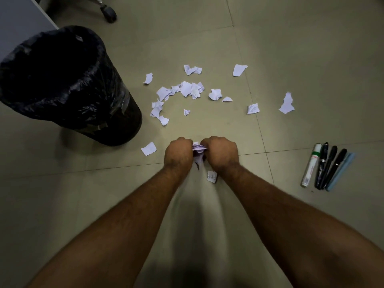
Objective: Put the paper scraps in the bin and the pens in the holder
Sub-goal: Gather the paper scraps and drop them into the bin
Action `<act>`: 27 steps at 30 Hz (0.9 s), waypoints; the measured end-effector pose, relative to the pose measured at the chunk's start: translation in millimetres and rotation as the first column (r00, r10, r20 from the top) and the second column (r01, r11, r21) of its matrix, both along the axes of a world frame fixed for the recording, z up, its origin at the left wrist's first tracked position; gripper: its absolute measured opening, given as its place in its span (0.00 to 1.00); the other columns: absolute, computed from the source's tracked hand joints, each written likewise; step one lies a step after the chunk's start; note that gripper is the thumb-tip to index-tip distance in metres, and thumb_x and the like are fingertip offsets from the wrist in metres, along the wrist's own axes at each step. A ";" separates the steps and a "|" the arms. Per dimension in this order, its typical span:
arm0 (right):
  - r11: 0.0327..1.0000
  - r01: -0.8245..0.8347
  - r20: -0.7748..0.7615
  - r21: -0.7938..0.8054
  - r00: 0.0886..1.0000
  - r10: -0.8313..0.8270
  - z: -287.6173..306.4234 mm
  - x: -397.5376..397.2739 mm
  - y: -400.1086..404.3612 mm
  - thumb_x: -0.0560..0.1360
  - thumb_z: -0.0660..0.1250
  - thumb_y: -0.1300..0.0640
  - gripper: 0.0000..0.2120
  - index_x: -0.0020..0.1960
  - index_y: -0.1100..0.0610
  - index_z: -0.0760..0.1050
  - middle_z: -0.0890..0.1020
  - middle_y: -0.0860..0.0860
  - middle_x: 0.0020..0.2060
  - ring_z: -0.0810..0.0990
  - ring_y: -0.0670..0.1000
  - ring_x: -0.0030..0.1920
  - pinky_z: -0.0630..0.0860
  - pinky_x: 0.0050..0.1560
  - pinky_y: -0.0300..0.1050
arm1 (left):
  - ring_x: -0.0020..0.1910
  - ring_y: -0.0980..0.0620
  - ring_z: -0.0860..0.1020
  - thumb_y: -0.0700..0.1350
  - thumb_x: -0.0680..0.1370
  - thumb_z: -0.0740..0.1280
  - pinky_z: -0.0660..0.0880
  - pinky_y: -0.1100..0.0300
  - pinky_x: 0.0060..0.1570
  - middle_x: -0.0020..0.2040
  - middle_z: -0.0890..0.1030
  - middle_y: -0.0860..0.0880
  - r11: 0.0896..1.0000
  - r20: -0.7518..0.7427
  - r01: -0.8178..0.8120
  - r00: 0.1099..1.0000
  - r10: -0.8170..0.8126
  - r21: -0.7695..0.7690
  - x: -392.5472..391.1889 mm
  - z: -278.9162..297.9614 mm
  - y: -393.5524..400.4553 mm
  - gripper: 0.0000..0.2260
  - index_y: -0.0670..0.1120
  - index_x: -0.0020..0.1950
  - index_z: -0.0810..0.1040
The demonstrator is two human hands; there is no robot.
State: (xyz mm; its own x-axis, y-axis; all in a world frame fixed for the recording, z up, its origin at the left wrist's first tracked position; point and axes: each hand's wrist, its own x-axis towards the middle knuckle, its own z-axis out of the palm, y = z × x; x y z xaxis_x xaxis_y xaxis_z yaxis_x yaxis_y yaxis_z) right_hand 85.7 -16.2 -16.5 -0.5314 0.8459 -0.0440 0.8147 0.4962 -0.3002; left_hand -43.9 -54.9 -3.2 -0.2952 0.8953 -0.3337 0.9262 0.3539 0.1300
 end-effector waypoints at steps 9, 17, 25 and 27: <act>0.848 0.331 -0.280 -0.415 0.840 -0.465 20.2 3.6 10.1 0.77 0.66 0.53 0.11 0.44 0.60 0.82 0.84 0.60 0.41 0.81 0.60 0.44 0.67 0.39 0.41 | 0.53 0.43 0.81 0.39 0.77 0.66 0.71 0.63 0.44 0.53 0.84 0.43 0.883 0.270 -0.462 0.864 0.426 0.085 -10.5 26.6 12.2 0.09 0.45 0.51 0.84; 0.717 0.355 -0.448 -0.599 0.594 -0.668 86.7 -34.7 21.5 0.69 0.71 0.50 0.11 0.37 0.58 0.80 0.84 0.57 0.35 0.83 0.60 0.39 0.81 0.43 0.50 | 0.50 0.44 0.81 0.42 0.77 0.68 0.72 0.62 0.43 0.48 0.85 0.44 0.850 0.396 -0.487 0.834 0.384 0.200 -30.5 102.2 36.7 0.05 0.47 0.45 0.84; 0.730 0.245 -0.598 -0.638 0.440 -0.670 199.3 -118.6 29.6 0.71 0.70 0.57 0.12 0.29 0.55 0.74 0.78 0.49 0.25 0.82 0.56 0.30 0.83 0.38 0.56 | 0.47 0.43 0.81 0.39 0.75 0.67 0.71 0.62 0.41 0.49 0.84 0.43 0.779 0.283 -0.461 0.885 0.370 0.424 -90.9 237.6 55.1 0.05 0.46 0.44 0.83; 0.752 0.224 -0.613 -0.621 0.460 -0.643 221.1 -143.5 25.4 0.71 0.71 0.56 0.12 0.30 0.55 0.74 0.78 0.49 0.25 0.80 0.54 0.29 0.82 0.37 0.51 | 0.49 0.42 0.81 0.39 0.76 0.67 0.74 0.60 0.44 0.50 0.84 0.42 0.756 0.227 -0.458 0.889 0.397 0.469 -115.9 264.1 49.2 0.07 0.46 0.49 0.84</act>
State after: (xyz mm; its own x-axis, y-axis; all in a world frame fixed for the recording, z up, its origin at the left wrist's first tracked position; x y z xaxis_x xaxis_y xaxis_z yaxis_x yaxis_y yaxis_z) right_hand -57.7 9.1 204.6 -0.0930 0.9709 -0.2209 0.2273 -0.1953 -0.9540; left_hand -159.8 -5.7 260.9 -0.6770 0.7328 0.0679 0.6635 0.5677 0.4873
